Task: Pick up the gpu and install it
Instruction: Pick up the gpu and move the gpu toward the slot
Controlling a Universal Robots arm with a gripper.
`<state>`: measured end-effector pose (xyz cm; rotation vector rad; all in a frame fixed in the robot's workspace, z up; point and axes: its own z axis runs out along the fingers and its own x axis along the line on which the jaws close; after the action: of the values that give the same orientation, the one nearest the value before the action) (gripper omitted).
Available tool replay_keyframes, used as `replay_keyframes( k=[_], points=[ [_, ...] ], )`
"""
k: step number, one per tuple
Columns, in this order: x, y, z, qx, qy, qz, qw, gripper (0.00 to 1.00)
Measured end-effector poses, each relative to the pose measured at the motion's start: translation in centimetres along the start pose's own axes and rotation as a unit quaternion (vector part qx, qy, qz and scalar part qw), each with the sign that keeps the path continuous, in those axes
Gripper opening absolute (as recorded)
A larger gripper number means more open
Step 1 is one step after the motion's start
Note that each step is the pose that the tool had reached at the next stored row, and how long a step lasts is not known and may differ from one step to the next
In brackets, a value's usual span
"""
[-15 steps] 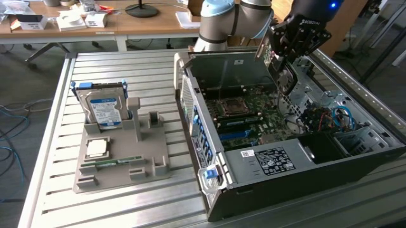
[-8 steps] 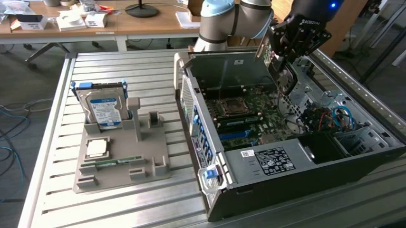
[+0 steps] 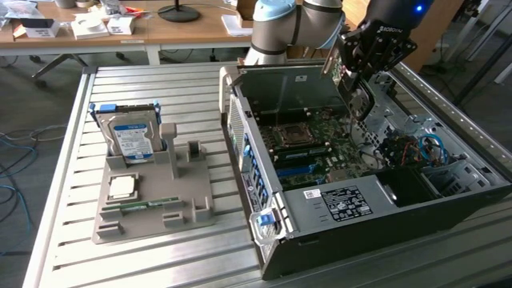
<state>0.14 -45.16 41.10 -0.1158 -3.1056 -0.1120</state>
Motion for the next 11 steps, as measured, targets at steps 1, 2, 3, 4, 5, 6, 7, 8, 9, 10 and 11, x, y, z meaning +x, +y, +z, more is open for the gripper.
replay_keyframes(
  k=[1,2,3,4,5,6,7,8,9,10,11],
  points=[
    [0.00,0.01,0.12,0.0000,0.0000,0.000,1.0000,0.26],
    [0.00,0.04,0.19,0.0000,0.0000,0.000,1.0000,0.26],
    [0.00,0.06,0.23,0.0000,0.0001,-0.001,1.0000,0.26],
    [-0.01,0.10,0.26,0.0001,0.0002,-0.003,1.0000,0.26],
    [-0.04,0.15,0.29,0.0001,0.0003,-0.004,1.0000,0.26],
    [-0.10,0.19,0.31,0.0001,0.0004,-0.006,1.0000,0.26],
    [-0.20,0.22,0.32,0.0002,0.0005,-0.007,1.0000,0.26],
    [-0.31,0.26,0.34,0.0003,0.0006,-0.009,1.0000,0.26],
    [-0.42,0.30,0.35,0.0003,0.0007,-0.010,1.0000,0.26],
    [-0.48,0.31,0.35,0.0003,0.0007,-0.010,0.9999,0.26],
    [-0.49,0.31,0.35,0.0003,0.0007,-0.010,0.9999,0.26]
  ],
)
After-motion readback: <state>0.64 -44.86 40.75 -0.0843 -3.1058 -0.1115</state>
